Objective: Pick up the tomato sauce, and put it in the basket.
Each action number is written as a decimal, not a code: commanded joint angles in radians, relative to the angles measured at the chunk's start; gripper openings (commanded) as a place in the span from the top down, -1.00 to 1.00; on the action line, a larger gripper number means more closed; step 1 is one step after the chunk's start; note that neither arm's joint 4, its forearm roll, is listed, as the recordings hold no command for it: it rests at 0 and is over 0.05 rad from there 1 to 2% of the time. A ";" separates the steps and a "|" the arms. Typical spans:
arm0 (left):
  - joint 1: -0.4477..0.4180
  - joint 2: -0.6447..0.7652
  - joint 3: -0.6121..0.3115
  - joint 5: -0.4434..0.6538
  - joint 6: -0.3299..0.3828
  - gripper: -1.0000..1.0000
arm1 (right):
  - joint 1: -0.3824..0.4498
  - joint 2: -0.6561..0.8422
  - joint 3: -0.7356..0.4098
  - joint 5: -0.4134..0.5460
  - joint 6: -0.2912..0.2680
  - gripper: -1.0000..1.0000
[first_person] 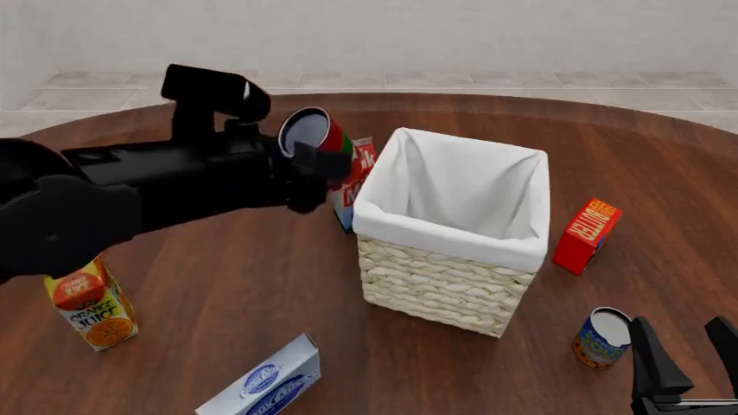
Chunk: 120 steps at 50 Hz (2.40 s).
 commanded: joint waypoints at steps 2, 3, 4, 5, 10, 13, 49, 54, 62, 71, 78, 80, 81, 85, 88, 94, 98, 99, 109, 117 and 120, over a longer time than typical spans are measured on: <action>-0.016 0.045 -0.057 -0.003 0.020 1.00 | 0.000 0.000 0.000 0.000 0.000 -1.00; -0.016 0.048 -0.058 -0.004 0.022 1.00 | 0.000 0.000 0.000 0.000 0.000 -1.00; -0.016 0.050 -0.060 -0.008 0.028 1.00 | 0.000 0.000 0.000 0.000 0.000 -1.00; -0.015 0.056 -0.064 -0.010 0.025 1.00 | 0.000 0.000 0.000 0.000 0.000 -1.00; -0.007 0.084 -0.091 -0.012 0.038 1.00 | 0.000 0.000 0.000 0.000 0.000 -1.00; -0.009 0.092 -0.099 -0.013 0.039 1.00 | 0.000 0.000 0.000 0.000 0.000 -1.00; -0.045 0.274 -0.226 -0.039 0.075 1.00 | 0.000 0.000 0.000 0.000 0.000 -1.00; -0.046 0.295 -0.245 -0.042 0.082 1.00 | 0.000 -0.001 0.000 0.000 0.000 -1.00; -0.046 0.344 -0.275 -0.052 0.081 1.00 | 0.000 0.000 0.000 0.000 0.000 -1.00; -0.045 0.391 -0.319 -0.050 0.090 1.00 | 0.000 0.000 0.000 0.000 0.000 -1.00; -0.044 0.433 -0.345 -0.054 0.101 1.00 | 0.000 0.000 0.000 0.000 0.000 -1.00; -0.045 0.441 -0.352 -0.054 0.101 1.00 | 0.000 0.000 0.000 0.000 0.000 -1.00; -0.045 0.450 -0.363 -0.052 0.105 1.00 | 0.000 0.000 0.000 0.000 0.000 -1.00; -0.049 0.472 -0.379 -0.051 0.116 1.00 | 0.000 0.000 0.000 0.000 0.000 -1.00; -0.049 0.484 -0.392 -0.045 0.114 1.00 | 0.000 0.000 0.000 0.000 0.000 -1.00; -0.046 0.513 -0.415 -0.033 0.134 1.00 | 0.000 0.000 0.000 0.000 0.000 -1.00; -0.045 0.521 -0.431 -0.033 0.134 1.00 | 0.000 0.000 0.000 0.000 0.000 -1.00; -0.045 0.530 -0.442 -0.028 0.134 1.00 | 0.000 0.000 0.000 0.000 0.000 -1.00; -0.065 0.591 -0.498 -0.013 0.138 1.00 | 0.000 0.000 0.000 0.000 0.000 -1.00; -0.076 0.641 -0.544 -0.006 0.139 1.00 | 0.000 0.000 0.000 0.000 0.000 -1.00; -0.083 0.656 -0.556 -0.005 0.131 1.00 | 0.000 0.001 0.000 0.000 0.000 -1.00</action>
